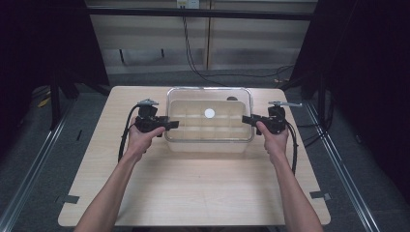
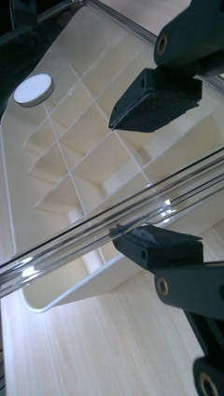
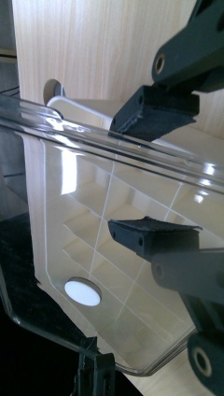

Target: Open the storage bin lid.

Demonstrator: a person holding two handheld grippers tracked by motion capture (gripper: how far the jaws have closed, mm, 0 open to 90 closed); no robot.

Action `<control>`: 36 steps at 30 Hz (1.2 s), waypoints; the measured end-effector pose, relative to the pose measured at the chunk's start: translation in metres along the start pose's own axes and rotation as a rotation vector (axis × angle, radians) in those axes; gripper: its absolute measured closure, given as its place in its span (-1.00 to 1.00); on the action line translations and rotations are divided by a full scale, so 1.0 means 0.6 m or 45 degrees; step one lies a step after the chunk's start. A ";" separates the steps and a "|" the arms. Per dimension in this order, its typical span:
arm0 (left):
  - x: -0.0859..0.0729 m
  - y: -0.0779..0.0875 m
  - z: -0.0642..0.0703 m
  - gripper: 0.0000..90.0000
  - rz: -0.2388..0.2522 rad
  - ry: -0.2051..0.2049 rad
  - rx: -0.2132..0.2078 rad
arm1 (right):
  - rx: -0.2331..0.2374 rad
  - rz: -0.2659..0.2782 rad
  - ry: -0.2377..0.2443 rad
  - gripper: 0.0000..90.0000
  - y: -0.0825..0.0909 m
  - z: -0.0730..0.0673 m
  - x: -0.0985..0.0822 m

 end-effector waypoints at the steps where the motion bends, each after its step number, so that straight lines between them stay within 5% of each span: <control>1: 0.000 0.000 0.000 -0.02 0.000 0.000 0.000 | 0.000 0.000 0.000 0.14 0.000 0.000 0.000; 4: 0.002 0.008 0.002 0.07 0.026 0.001 -0.002 | -0.010 0.020 0.003 0.31 0.008 0.002 -0.001; 13: 0.004 0.017 0.007 0.17 0.045 -0.006 0.006 | -0.011 0.036 -0.012 0.39 0.019 -0.003 0.002; 18: 0.005 0.021 0.010 0.19 0.049 -0.012 0.012 | -0.061 0.010 0.016 0.37 0.023 -0.015 0.009; 22: 0.007 0.028 0.013 0.21 0.054 -0.013 0.006 | -0.011 0.049 -0.016 0.45 0.030 -0.014 0.012; 36: 0.013 0.052 0.020 0.31 0.107 -0.045 -0.028 | 0.029 0.079 -0.002 0.53 0.042 -0.024 0.019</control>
Point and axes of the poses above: each handheld gripper's, and its own axes: y roughly backward along the jaws, x roughly out of its top, z roughly to its right, the point moved 2 cm from there along -y, roughly forward along the jaws, and after that the axes turned 6 degrees about -z, right-handed, at the moved point
